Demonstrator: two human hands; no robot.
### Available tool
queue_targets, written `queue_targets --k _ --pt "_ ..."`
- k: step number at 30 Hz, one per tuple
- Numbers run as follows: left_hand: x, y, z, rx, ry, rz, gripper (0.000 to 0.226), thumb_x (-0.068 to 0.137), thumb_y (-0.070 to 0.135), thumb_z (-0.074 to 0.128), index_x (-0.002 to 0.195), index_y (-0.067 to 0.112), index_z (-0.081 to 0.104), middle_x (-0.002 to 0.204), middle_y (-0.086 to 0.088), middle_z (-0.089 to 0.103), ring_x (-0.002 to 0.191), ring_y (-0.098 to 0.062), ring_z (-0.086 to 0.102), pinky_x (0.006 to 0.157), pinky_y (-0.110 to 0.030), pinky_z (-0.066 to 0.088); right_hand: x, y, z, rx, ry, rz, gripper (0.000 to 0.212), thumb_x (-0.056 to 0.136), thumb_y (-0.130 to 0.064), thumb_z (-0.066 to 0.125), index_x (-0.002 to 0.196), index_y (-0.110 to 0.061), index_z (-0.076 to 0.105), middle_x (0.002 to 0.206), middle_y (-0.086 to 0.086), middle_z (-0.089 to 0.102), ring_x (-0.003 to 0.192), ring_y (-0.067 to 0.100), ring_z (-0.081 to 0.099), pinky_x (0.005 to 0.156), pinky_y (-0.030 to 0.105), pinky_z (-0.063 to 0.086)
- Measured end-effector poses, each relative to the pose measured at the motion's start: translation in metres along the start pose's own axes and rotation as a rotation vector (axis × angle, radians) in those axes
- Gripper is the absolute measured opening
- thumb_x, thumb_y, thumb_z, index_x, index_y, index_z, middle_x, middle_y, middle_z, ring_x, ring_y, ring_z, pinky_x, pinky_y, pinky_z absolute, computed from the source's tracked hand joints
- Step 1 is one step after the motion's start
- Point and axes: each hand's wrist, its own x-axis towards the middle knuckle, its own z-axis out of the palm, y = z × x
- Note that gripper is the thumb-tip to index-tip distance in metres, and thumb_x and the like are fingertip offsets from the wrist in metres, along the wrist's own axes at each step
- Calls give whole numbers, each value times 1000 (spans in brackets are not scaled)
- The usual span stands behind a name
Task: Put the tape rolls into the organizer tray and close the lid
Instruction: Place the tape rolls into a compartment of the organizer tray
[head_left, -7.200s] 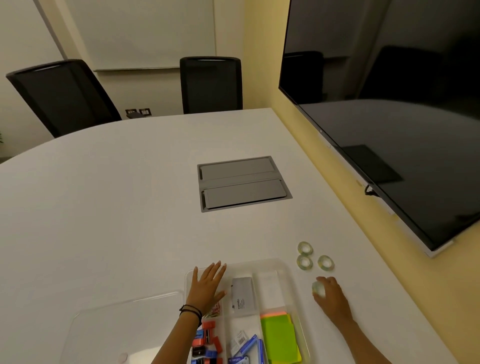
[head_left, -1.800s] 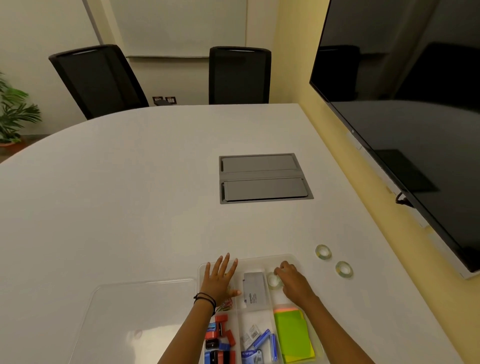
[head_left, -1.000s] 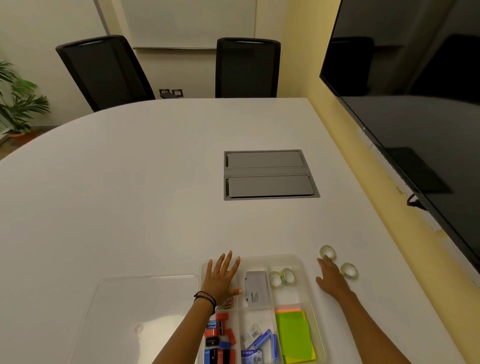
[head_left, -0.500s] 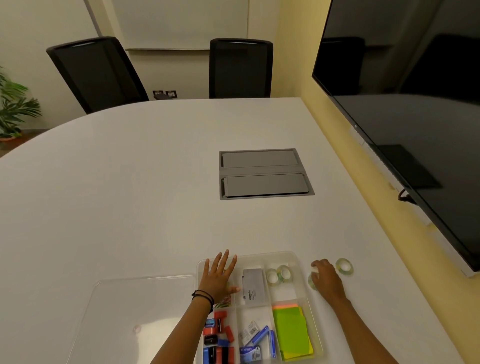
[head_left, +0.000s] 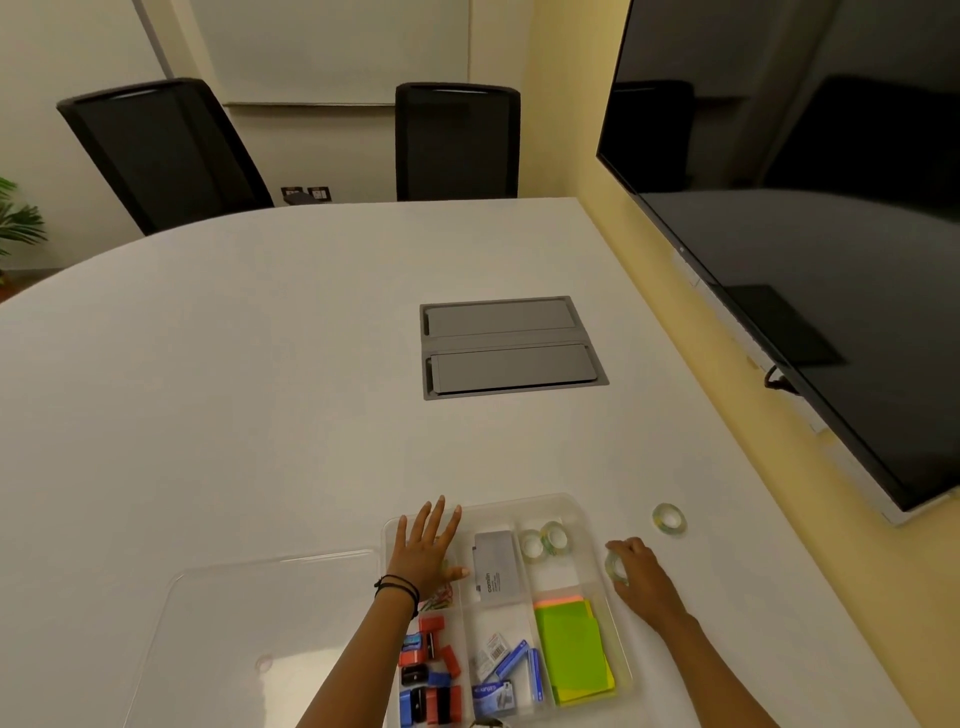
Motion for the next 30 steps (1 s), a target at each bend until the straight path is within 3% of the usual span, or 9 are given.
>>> queue_targets --k 4,6,10,14,16,18,23,27,30 --pt "1 -1 0 -3 37 1 104 65 75 22 149 18 -4 156 -8 -13 104 -27 64 73 -50 52 -1 3 -6 28 -22 60 48 80 -7 59 126 -12 45 117 15 47 111 30 47 86 36 45" --pt "-2 7 -3 3 43 48 103 67 75 21 149 18 -4 156 -8 -13 104 -27 64 73 -51 52 -17 3 -12 134 61 135 45 80 -9 62 122 -10 48 115 16 49 108 32 49 86 37 45" --pt "0 7 -3 11 39 33 91 79 75 6 149 18 -4 156 -8 -13 103 -27 65 72 -50 53 -8 -20 -32 574 171 305 30 81 -14 66 109 -12 56 102 13 57 92 25 57 74 29 45" --pt "1 7 -3 22 32 21 87 81 73 0 149 18 -4 156 -11 -9 102 -26 65 72 -49 53 -2 -56 -48 954 75 296 13 88 -20 59 99 -14 58 93 13 61 81 19 62 61 21 56" --pt "0 8 -3 5 26 18 89 81 74 5 149 18 -4 153 -14 -1 102 -27 65 71 -50 53 0 -67 -49 946 -4 263 14 89 -23 57 99 -13 59 93 12 63 80 19 64 60 20 57" --pt "-1 8 -3 -16 21 5 95 75 75 14 149 18 -4 155 -12 -5 102 -27 65 72 -50 53 2 -79 -46 882 -79 213 15 89 -25 57 98 -14 59 91 11 63 75 18 64 60 21 56" --pt "-1 9 -4 -35 23 6 101 69 75 19 149 18 -5 155 -8 -14 103 -26 65 73 -49 53 10 -95 -23 441 -166 113 25 82 -25 64 102 -10 58 79 1 56 78 19 56 68 28 49" --pt "-1 9 -4 -30 1 -5 101 69 75 19 149 18 -5 155 -8 -14 103 -26 65 73 -50 53 9 -101 -3 217 -231 77 36 80 -26 63 109 -6 55 106 16 61 88 23 56 73 29 42" --pt "-1 9 -4 -24 -2 -5 104 66 74 21 149 18 -5 155 -8 -14 103 -27 65 73 -50 52 7 -100 5 162 -270 77 37 81 -26 62 110 -4 53 114 18 60 96 28 57 70 25 36"
